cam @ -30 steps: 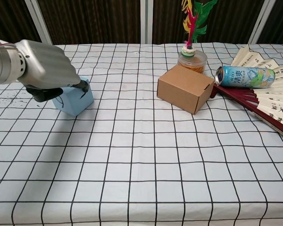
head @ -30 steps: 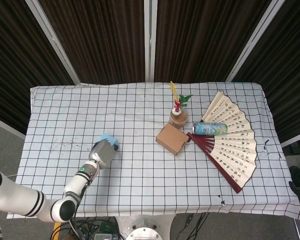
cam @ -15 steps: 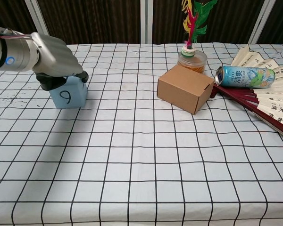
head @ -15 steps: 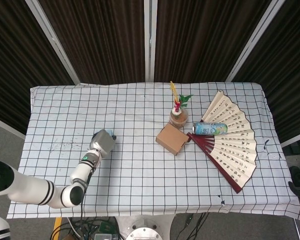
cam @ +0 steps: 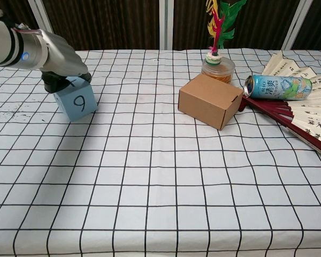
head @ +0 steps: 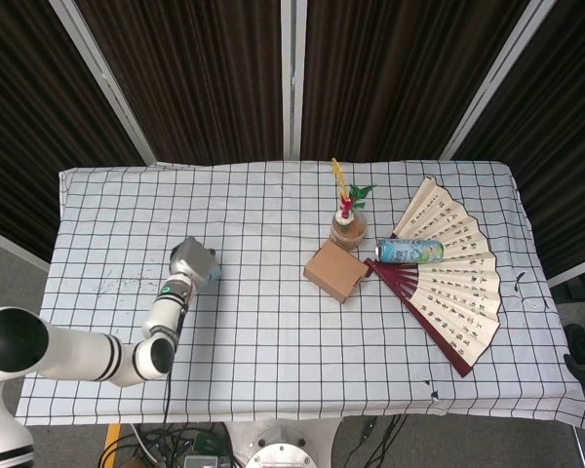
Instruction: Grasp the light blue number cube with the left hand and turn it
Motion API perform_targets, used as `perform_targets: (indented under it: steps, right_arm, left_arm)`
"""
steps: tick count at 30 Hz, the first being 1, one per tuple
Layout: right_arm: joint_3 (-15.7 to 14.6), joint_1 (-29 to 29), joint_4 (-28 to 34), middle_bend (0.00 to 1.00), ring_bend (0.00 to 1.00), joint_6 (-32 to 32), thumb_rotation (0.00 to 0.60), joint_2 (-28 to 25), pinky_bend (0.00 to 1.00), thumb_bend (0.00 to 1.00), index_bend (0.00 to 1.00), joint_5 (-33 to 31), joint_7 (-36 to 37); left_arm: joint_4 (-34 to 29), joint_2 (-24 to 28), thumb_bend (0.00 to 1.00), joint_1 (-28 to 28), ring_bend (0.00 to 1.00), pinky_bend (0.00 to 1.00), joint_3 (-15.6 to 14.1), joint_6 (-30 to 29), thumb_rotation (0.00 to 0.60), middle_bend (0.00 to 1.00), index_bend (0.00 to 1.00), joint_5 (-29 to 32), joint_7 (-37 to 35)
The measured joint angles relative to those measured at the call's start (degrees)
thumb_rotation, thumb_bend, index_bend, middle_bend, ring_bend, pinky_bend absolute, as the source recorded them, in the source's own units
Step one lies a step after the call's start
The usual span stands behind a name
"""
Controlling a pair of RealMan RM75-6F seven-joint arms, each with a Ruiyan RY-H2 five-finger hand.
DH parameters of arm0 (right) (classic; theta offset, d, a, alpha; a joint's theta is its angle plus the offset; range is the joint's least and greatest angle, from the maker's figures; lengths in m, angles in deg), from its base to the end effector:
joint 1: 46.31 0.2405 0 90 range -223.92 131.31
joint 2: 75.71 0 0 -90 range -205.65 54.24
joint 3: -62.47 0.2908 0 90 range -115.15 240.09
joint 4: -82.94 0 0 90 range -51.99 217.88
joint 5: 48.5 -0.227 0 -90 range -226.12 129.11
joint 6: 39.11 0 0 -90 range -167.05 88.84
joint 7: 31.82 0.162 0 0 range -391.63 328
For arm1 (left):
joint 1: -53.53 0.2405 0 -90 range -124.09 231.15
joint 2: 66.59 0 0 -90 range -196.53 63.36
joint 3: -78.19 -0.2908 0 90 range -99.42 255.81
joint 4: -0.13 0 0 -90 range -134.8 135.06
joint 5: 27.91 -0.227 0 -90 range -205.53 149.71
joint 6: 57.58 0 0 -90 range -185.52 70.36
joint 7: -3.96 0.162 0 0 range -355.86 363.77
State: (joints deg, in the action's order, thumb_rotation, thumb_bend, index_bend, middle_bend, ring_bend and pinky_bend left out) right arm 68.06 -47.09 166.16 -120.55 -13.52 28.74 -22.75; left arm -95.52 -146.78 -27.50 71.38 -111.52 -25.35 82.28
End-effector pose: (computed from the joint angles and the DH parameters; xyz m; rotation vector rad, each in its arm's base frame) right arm -0.4237 -0.1736 0.2040 1.1712 -0.9862 0.7453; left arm -0.1134 0.4274 -0.0190 -2.0854 -0.3816 0.1312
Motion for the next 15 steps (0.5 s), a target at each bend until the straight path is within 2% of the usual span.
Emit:
perform_targets:
  steps: [15]
  right_arm:
    - [-0.02,0.23,0.59,0.0,0.0,0.49,0.6,0.13,0.0,0.19,0.0,-0.23,-0.89]
  left_arm:
    - [6.4,0.15,0.74,-2.5,0.95,0.97,-1.3,4.42,0.6,0.88,0.22,10.38,1.32]
